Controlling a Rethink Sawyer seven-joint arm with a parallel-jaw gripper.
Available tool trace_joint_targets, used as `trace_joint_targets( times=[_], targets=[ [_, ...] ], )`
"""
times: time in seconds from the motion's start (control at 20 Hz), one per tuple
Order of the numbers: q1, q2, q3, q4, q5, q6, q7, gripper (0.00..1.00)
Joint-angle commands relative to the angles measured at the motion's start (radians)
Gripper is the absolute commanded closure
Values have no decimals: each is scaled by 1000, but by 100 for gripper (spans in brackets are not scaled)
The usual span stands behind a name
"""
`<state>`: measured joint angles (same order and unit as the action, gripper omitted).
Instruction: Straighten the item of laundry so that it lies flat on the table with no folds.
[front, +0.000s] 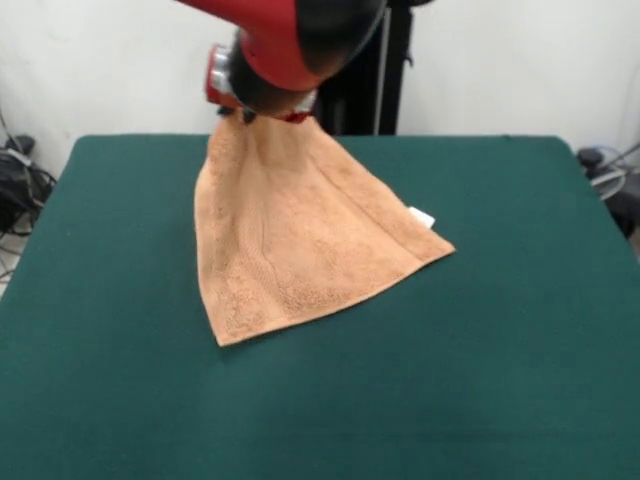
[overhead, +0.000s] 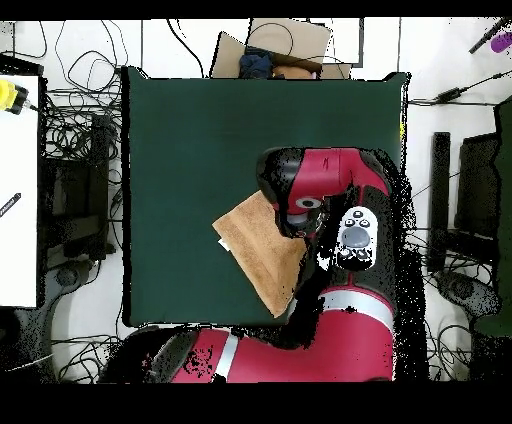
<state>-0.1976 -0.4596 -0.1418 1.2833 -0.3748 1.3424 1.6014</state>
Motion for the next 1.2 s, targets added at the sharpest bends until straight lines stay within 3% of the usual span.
trace_joint_targets(
  times=[0.05, 0.6, 0.75, 1.05, 1.2],
  targets=[
    [-11, 9, 39, -12, 31, 9, 117, 100],
    [-39, -7, 38, 19, 20, -33, 86, 100],
    [-61, 14, 48, -37, 7, -3, 42, 100],
    [-27, 90, 60, -295, -18, 247, 18, 100],
    [-55, 69, 121, -282, 42, 93, 18, 100]
  ],
)
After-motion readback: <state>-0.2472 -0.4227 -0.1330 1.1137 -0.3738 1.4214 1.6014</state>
